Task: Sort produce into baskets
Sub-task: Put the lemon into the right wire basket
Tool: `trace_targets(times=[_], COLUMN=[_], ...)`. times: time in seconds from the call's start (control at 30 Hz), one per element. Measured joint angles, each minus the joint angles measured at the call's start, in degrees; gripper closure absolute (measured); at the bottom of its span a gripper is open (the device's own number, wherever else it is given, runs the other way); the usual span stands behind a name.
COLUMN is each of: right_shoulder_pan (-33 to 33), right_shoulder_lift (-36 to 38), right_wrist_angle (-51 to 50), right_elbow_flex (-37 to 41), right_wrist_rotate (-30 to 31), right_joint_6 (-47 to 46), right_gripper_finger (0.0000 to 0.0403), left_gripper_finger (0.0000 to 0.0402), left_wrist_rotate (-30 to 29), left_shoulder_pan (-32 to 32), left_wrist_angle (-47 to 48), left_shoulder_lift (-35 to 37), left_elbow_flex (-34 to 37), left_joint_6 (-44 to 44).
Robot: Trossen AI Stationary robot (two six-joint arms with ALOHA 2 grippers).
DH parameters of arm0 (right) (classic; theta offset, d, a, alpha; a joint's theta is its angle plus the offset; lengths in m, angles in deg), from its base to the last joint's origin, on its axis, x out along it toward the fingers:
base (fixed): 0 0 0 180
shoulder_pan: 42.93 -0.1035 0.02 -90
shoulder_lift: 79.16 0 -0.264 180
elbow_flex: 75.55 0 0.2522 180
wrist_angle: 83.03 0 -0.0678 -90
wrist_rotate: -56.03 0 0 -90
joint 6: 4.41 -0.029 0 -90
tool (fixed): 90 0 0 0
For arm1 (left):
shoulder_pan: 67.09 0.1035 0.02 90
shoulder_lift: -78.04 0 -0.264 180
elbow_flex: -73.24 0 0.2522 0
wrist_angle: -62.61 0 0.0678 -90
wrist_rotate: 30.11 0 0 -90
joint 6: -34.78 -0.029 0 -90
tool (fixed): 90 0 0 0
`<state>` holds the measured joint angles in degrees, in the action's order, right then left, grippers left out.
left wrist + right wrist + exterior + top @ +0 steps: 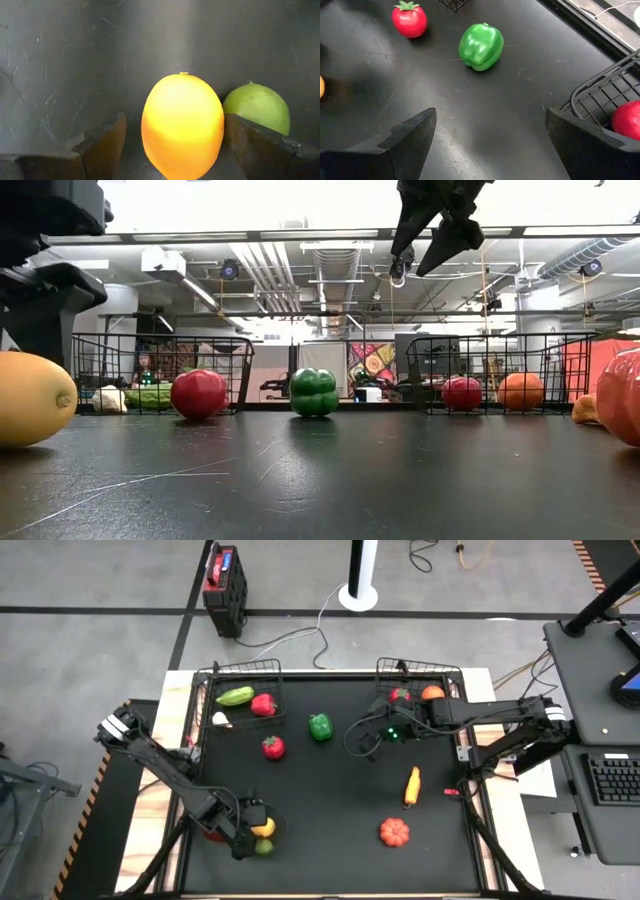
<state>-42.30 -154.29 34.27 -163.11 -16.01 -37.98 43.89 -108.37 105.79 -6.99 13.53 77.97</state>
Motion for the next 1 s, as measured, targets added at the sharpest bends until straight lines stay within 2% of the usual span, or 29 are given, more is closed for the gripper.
trace_targets(times=[0.2,0.8,0.9,1.0], right_shoulder_pan=[-0.02,-0.04,-0.04,-0.44], right_shoulder_lift=[0.02,-0.04,-0.04,-0.04], right_wrist_angle=[0.0,0.49,0.49,0.56], right_elbow_flex=[0.0,0.0,0.0,0.0], right_wrist_rotate=[-0.08,0.11,0.13,0.58], right_joint_6=[-0.06,-0.02,0.14,0.39], right_gripper_finger=[0.0039,0.0039,0.0039,0.0039], left_gripper_finger=[0.0084,0.0094,0.0119,0.0171], left_wrist_rotate=[-0.06,-3.14,-3.14,-3.23], left_shoulder_pan=[0.0,0.0,0.0,0.0], left_wrist_angle=[-3.51,-2.66,-2.61,-2.54], left_shoulder_lift=[0.0,0.0,0.0,0.07], left_elbow_flex=[2.93,3.03,3.03,3.01], left_joint_6=[1.04,-0.63,-0.65,-0.68])
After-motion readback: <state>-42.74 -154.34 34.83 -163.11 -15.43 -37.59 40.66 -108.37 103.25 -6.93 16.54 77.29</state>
